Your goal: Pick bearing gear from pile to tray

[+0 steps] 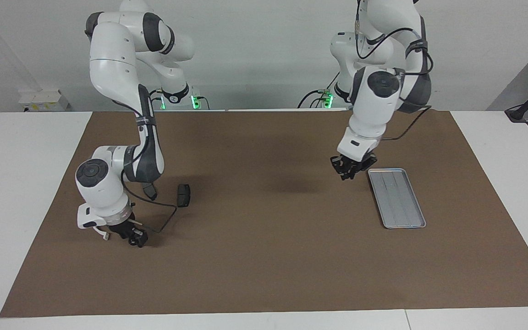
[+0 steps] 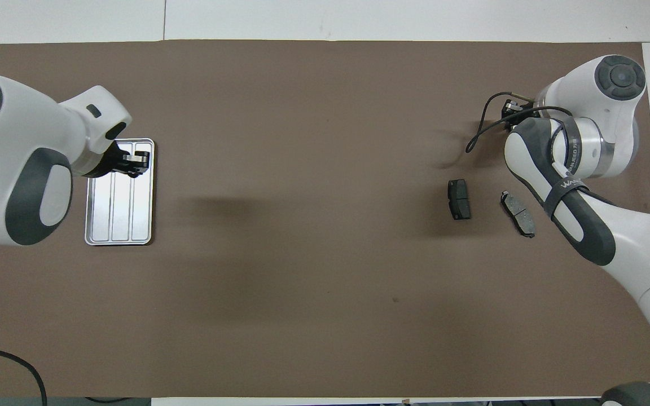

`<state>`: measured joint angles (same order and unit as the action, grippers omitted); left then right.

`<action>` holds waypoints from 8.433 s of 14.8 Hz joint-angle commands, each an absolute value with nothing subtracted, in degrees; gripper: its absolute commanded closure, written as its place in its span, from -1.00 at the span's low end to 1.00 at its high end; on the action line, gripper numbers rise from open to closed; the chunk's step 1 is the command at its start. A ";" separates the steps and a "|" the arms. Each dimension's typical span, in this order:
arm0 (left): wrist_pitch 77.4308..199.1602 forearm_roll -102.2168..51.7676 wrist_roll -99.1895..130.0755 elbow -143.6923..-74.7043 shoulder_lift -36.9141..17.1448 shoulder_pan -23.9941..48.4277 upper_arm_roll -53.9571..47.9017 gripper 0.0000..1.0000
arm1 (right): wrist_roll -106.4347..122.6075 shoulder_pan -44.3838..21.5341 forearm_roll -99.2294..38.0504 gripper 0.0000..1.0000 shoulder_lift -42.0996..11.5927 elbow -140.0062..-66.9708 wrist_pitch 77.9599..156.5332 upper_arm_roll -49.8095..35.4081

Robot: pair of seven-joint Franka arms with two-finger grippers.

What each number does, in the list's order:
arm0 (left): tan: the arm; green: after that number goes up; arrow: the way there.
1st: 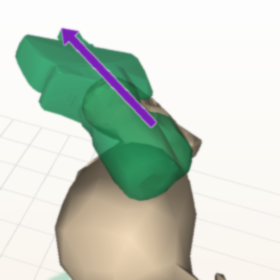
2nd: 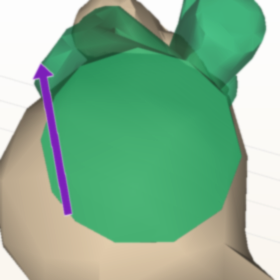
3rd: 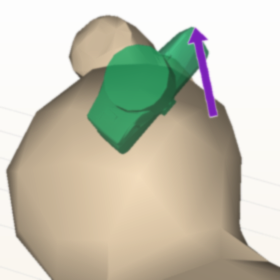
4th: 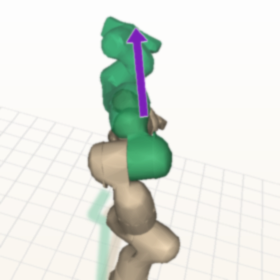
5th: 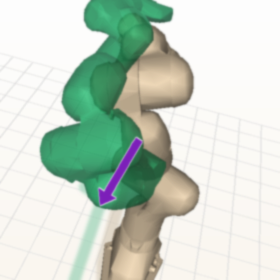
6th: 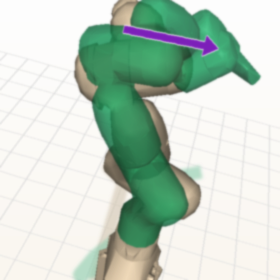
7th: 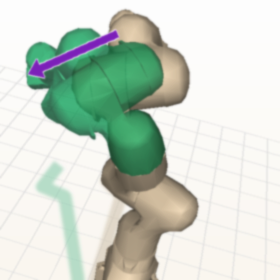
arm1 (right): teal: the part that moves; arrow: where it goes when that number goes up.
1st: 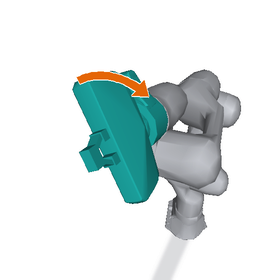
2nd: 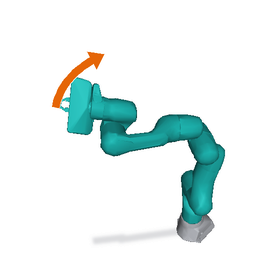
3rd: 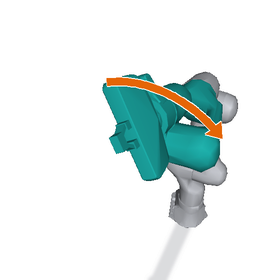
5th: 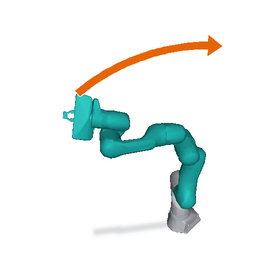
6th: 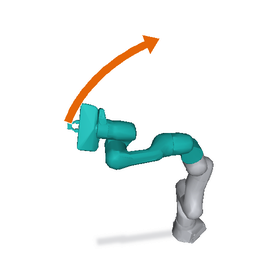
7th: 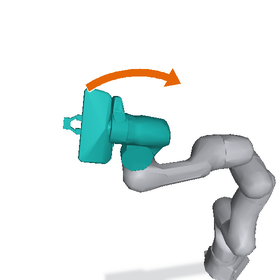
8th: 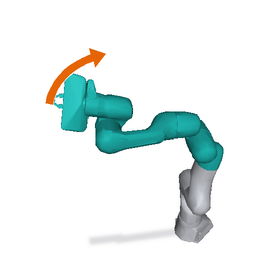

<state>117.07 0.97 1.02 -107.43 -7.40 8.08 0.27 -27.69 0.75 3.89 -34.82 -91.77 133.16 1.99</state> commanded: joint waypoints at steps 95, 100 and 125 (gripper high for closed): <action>134.64 1.49 47.90 -106.17 -23.29 37.18 -0.18 -1.00 | -14.77 -5.72 -0.09 -1.00 -13.54 -87.27 106.52 -0.70; 135.70 3.60 47.64 -106.17 -23.73 37.00 -0.09 -1.00 | -11.01 -4.58 0.00 -1.00 -12.66 -87.45 104.94 -0.70; 125.33 3.69 46.32 -99.48 -28.39 37.70 -0.53 -1.00 | 2.46 -1.06 1.76 -1.00 3.08 -92.64 88.15 -0.53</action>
<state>124.86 3.00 46.46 -96.56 -30.17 36.67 -1.30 2.05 -1.80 1.14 2.35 -91.44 86.97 -0.17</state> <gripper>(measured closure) 0.000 0.000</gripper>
